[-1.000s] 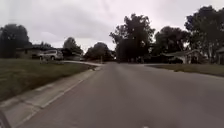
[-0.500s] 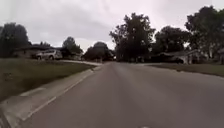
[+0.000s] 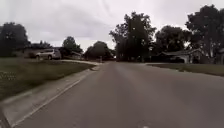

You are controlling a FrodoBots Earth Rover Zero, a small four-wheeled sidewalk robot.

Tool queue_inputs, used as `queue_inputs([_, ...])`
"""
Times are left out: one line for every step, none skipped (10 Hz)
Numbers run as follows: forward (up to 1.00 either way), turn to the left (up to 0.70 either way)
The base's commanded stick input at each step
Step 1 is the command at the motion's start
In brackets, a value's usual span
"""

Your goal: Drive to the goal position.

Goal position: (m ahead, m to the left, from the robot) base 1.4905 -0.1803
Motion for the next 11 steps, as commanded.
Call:
queue_inputs([0.7, 0.0])
queue_inputs([0.7, 0.0])
queue_inputs([0.7, 0.0])
queue_inputs([0.7, 0.0])
queue_inputs([0.7, 0.0])
queue_inputs([0.7, 0.0])
queue_inputs([0.7, 0.0])
queue_inputs([0.7, 0.0])
queue_inputs([0.7, 0.0])
queue_inputs([0.7, 0.0])
queue_inputs([0.7, 0.0])
